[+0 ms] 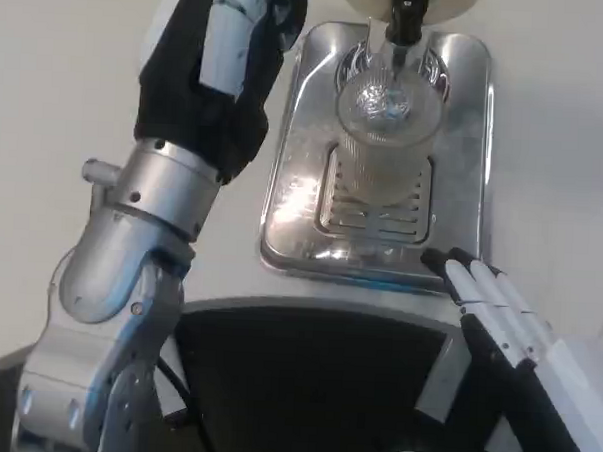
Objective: Grasp the cup under the faucet to collect the drink, then remove the cup.
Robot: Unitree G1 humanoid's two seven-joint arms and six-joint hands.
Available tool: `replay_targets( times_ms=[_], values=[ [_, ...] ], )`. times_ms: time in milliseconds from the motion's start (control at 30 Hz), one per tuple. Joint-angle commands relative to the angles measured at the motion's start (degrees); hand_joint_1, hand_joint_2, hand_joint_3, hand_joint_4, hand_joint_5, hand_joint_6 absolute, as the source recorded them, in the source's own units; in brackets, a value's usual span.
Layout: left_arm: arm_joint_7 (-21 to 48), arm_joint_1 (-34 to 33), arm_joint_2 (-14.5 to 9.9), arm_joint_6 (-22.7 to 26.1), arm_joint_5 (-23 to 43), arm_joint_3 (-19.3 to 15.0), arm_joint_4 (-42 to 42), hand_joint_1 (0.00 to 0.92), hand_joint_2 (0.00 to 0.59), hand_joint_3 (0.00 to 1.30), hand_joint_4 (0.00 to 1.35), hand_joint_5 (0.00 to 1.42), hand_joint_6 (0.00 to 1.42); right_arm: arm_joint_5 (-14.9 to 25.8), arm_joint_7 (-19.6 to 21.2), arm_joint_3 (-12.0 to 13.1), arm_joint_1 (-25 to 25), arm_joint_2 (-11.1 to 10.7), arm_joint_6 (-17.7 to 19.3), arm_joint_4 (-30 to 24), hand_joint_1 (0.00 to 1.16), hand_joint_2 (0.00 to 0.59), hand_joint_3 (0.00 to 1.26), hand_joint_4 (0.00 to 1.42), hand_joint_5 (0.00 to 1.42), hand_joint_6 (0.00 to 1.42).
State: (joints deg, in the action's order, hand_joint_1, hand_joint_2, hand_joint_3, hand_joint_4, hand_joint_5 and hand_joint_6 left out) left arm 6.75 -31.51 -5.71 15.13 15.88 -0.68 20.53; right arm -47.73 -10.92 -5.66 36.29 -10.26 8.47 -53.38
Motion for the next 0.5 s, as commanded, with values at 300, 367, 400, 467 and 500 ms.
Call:
replay_targets(
  times_ms=[300, 367, 400, 467, 500],
  values=[
    [1.1, -0.1, 2.5, 0.4, -1.6, 3.8, -1.2, 0.0, 0.257, 0.0, 0.0, 0.0, 0.0, -0.1, 0.2, -0.2, -0.1, 0.8, 0.2, 0.0, 0.59, 0.327, 0.04, 0.0, 0.02, 0.16],
    [1.3, 0.0, 2.5, 0.3, -1.7, 4.3, -1.4, 0.0, 0.258, 0.0, 0.0, 0.0, 0.0, 0.0, 0.2, -0.1, -0.1, 0.8, 0.2, 0.1, 0.6, 0.328, 0.05, 0.0, 0.02, 0.16],
    [1.5, 0.0, 2.5, 0.2, -1.8, 4.7, -1.5, 0.0, 0.258, 0.0, 0.0, 0.0, 0.0, 0.0, 0.2, -0.1, 0.0, 0.8, 0.2, 0.2, 0.6, 0.329, 0.05, 0.0, 0.02, 0.16],
    [2.0, 0.0, 2.5, -0.9, -2.6, 5.5, -1.9, 0.0, 0.259, 0.0, 0.0, 0.0, 0.0, 0.1, 0.3, -0.1, 0.3, 0.7, 0.4, 0.3, 0.6, 0.329, 0.05, 0.0, 0.02, 0.16],
    [2.2, 0.1, 2.5, -1.4, -3.0, 5.8, -2.0, 0.0, 0.259, 0.0, 0.0, 0.0, 0.0, 0.3, 0.2, 0.0, 0.4, 0.6, 0.4, 0.3, 0.6, 0.329, 0.05, 0.0, 0.02, 0.16]
  ],
)
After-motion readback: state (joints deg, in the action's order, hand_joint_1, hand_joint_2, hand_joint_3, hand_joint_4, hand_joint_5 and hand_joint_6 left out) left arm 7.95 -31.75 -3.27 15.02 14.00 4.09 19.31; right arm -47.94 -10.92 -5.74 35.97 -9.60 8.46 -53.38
